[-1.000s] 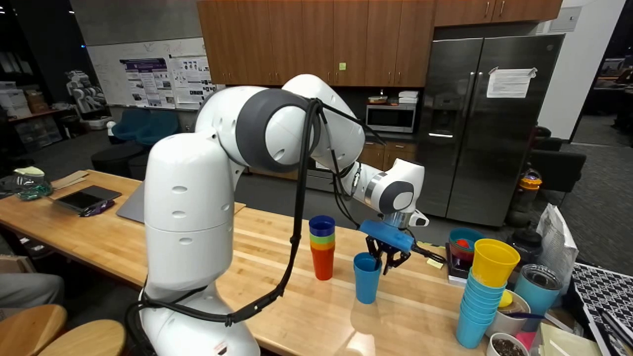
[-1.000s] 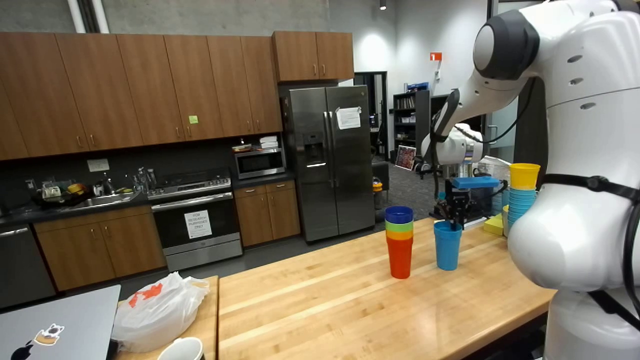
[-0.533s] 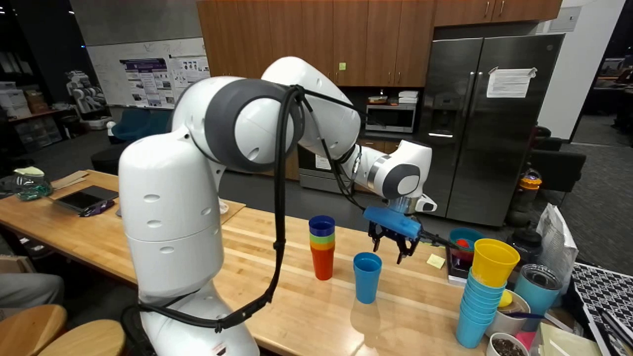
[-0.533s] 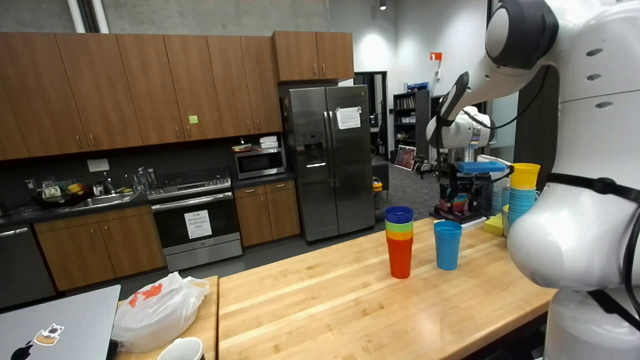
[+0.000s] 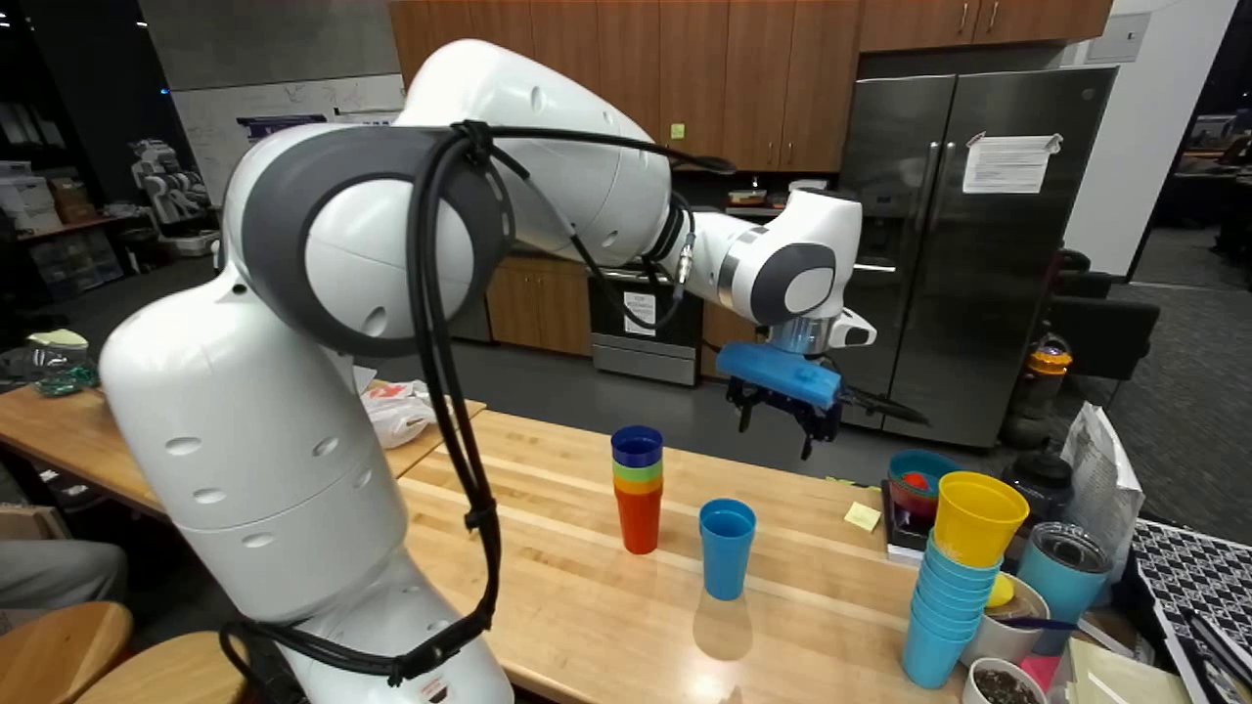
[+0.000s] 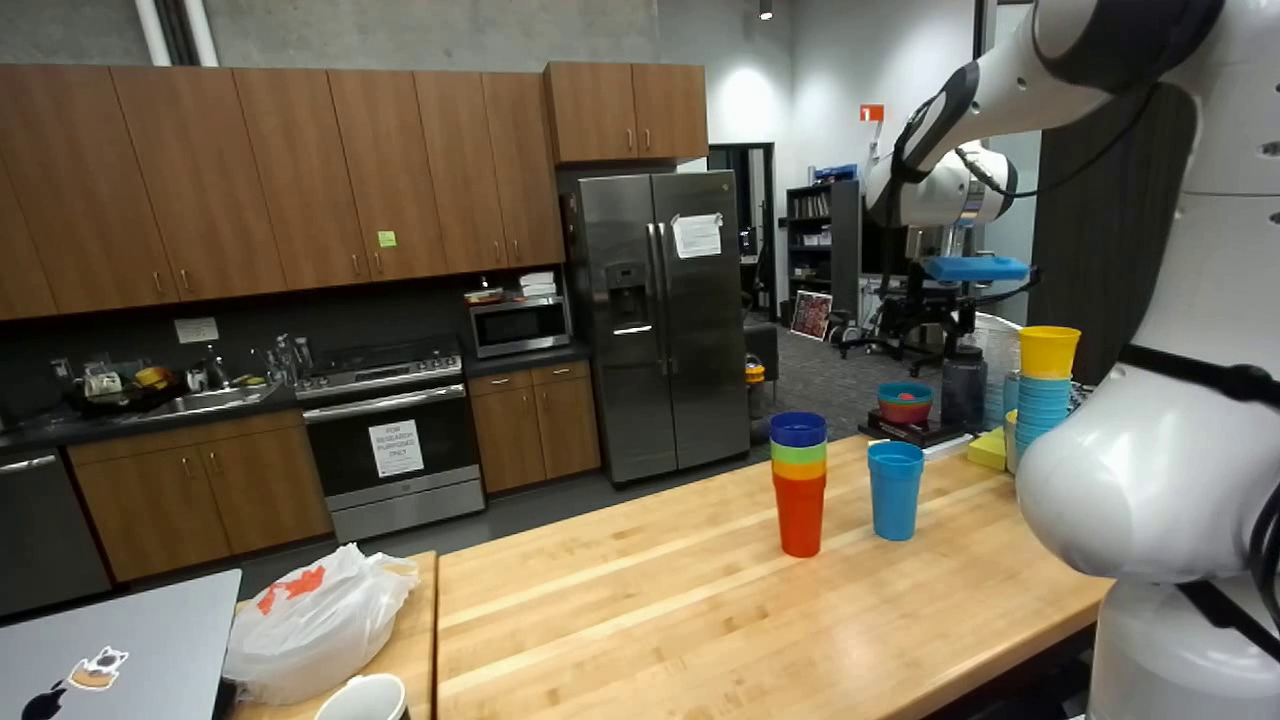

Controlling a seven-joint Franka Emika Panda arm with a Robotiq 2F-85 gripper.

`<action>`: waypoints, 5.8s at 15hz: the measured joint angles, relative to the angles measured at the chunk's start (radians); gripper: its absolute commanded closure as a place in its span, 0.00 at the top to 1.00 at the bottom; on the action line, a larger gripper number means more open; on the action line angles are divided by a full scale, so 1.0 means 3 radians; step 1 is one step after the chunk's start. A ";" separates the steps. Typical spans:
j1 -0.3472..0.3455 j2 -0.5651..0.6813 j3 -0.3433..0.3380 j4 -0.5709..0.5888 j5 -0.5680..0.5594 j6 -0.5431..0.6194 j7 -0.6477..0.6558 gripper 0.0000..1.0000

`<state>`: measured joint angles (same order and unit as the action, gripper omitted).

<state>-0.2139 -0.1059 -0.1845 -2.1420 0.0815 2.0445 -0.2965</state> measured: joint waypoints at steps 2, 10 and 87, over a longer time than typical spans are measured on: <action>0.0048 -0.0031 0.0007 0.0062 0.0000 -0.0050 -0.0008 1.00; 0.0299 -0.0002 0.0102 0.0286 0.0008 -0.0172 -0.0023 1.00; 0.0558 0.0268 0.0448 -0.0194 0.0366 -0.0169 -0.0086 1.00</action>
<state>-0.0466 -0.0256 -0.0502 -2.2001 0.1913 1.9939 -0.3224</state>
